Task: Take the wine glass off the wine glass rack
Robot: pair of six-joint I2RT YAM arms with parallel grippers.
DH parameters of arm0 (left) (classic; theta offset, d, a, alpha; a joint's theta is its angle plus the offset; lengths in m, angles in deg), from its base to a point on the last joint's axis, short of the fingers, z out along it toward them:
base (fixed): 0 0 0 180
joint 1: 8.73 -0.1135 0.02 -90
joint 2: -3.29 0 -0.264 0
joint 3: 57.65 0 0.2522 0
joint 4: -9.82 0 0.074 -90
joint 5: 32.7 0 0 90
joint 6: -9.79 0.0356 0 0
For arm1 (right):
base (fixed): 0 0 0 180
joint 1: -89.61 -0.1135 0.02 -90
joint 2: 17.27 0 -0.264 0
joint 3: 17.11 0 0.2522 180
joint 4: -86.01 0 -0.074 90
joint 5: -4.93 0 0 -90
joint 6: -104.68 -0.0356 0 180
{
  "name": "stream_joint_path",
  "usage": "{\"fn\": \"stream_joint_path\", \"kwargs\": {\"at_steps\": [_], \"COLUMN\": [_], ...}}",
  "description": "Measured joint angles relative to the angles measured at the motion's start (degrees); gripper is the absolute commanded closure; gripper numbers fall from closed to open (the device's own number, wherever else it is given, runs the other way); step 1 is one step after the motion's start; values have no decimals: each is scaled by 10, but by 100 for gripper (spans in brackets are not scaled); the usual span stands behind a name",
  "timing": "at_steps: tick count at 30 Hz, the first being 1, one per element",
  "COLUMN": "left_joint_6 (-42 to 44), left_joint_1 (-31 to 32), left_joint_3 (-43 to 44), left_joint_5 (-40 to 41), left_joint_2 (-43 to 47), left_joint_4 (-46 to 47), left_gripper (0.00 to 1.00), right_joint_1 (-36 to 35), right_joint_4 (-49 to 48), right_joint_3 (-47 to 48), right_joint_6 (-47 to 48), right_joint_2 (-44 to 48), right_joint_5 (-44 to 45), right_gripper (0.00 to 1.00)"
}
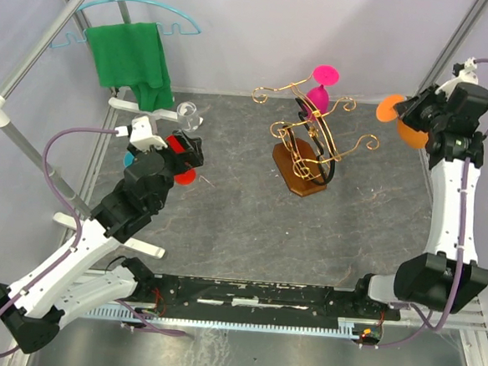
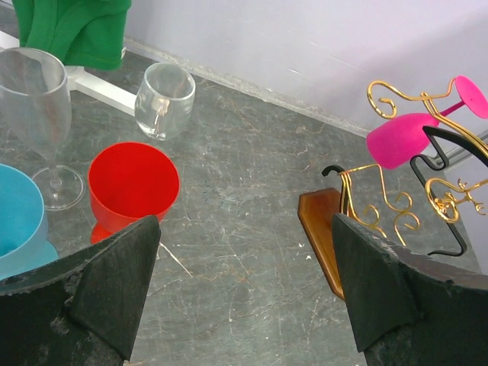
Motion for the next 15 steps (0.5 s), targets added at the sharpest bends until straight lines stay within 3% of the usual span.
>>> {"fn": "stream_joint_path", "kwargs": {"at_steps": [6, 15], "left_joint_6": [0, -21], "left_joint_1": [0, 0], "left_joint_3": [0, -6], "left_joint_5": [-10, -30], "left_joint_2": [2, 4], "left_joint_4": [0, 0], "left_gripper": [1, 1], "right_joint_1": [-1, -56], "right_joint_4": [56, 143], "right_joint_3": [125, 368], "right_joint_6": [97, 283], "right_joint_2": [-108, -352], "right_joint_5": [90, 270], "right_gripper": [99, 99]}}
